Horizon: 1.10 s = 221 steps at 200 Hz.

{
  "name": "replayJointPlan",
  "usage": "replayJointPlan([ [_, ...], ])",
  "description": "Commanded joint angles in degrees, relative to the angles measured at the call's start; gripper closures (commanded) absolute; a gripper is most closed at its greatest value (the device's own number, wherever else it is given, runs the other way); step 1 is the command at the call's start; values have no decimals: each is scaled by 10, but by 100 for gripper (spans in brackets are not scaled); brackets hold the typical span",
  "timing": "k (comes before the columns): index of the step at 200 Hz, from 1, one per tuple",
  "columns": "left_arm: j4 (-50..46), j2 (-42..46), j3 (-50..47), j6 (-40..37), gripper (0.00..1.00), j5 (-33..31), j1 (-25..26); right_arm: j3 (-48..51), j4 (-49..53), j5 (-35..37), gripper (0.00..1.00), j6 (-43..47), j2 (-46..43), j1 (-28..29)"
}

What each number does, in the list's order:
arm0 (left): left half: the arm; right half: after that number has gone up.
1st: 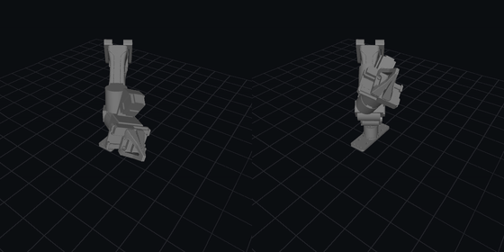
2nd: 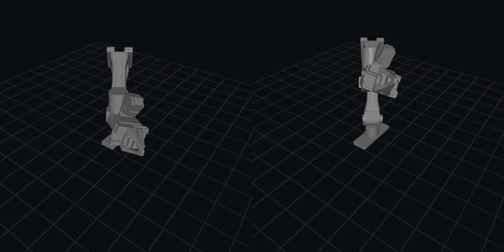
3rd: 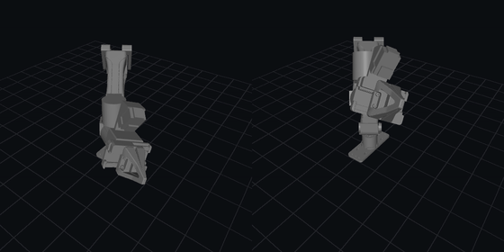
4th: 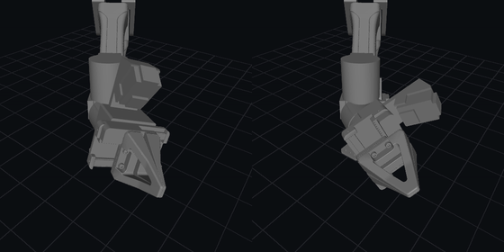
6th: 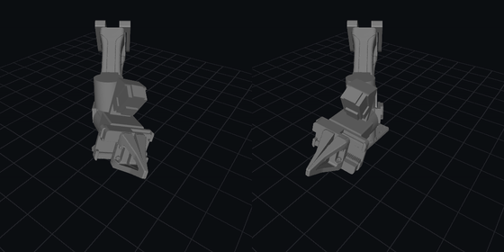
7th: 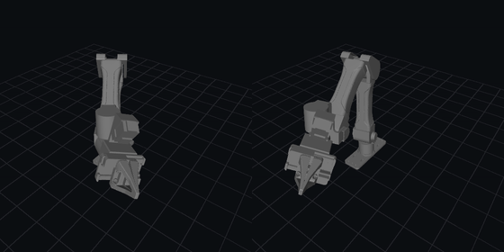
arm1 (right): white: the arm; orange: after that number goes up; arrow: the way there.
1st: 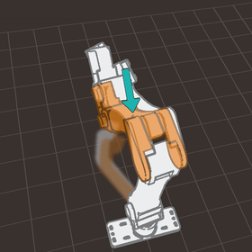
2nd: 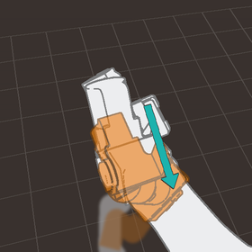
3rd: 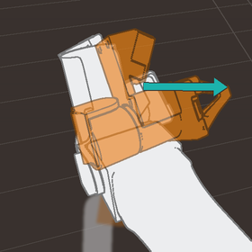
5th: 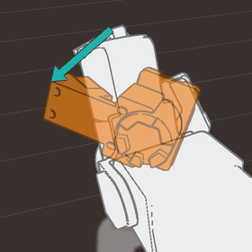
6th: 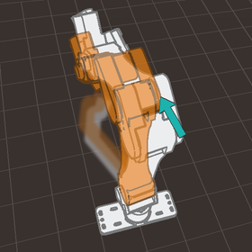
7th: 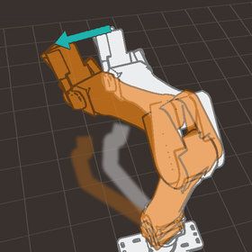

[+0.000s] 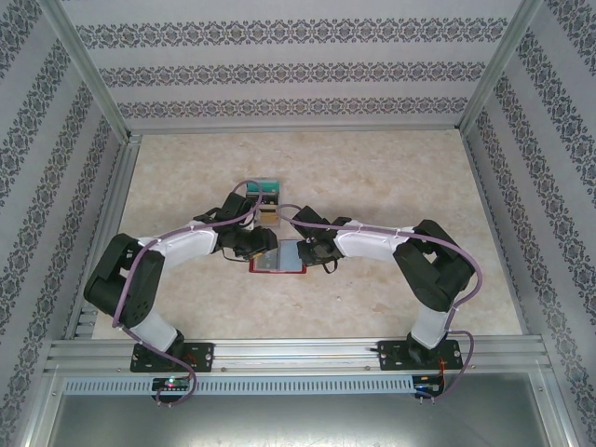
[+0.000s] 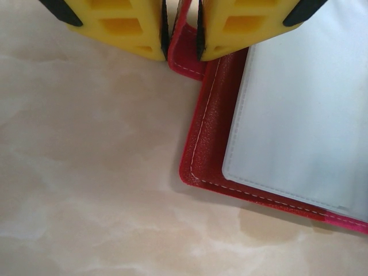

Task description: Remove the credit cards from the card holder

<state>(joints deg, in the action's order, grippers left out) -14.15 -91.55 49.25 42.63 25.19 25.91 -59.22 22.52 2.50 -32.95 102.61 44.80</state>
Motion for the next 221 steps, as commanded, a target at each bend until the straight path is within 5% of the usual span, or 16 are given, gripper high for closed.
replayJointPlan([
  [1, -53, 10, 11, -17, 55, -59, 5, -6, 0, -9, 76, -10, 13, 10],
  [100, -58, -14, 8, -19, 55, -53, 5, -5, -2, -9, 76, -14, 15, 13],
  [221, 33, -8, -3, -3, 44, 67, 5, -14, -1, -11, 76, -17, 26, 17],
])
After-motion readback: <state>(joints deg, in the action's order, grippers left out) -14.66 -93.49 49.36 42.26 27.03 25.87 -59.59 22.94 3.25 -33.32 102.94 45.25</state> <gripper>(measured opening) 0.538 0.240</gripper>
